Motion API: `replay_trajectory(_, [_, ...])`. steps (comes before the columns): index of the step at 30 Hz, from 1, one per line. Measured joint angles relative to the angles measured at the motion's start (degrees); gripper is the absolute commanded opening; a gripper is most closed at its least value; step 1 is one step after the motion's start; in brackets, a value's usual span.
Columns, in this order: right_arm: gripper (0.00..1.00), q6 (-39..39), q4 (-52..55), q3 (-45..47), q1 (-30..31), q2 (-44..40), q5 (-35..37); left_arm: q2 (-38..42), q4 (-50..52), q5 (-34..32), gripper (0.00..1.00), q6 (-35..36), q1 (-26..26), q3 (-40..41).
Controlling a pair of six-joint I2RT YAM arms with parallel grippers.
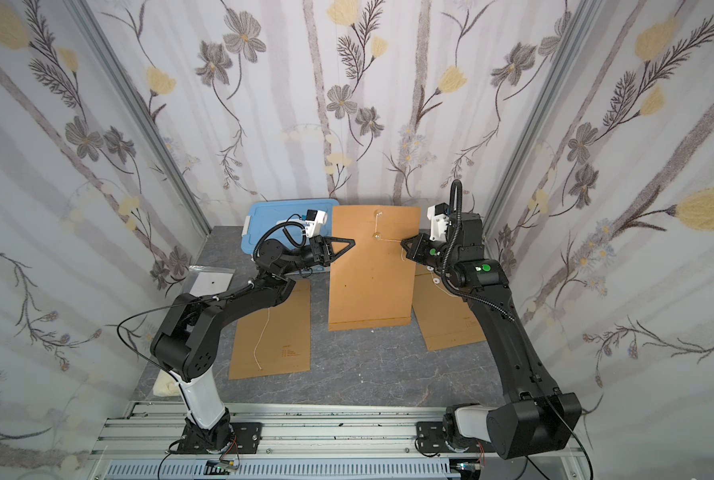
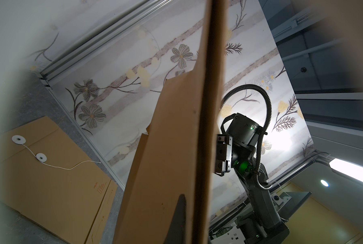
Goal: Close the mouth of the file bag
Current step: Close the file bag.
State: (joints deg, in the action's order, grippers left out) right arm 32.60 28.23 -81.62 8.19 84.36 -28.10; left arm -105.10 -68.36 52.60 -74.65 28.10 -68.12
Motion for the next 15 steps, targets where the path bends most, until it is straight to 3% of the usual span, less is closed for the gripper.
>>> replay_trajectory(15, [0.0,-2.14,6.67,-7.21,1.55,1.27,2.43,5.66,14.67,2.05,0.0,10.64,3.41,1.22])
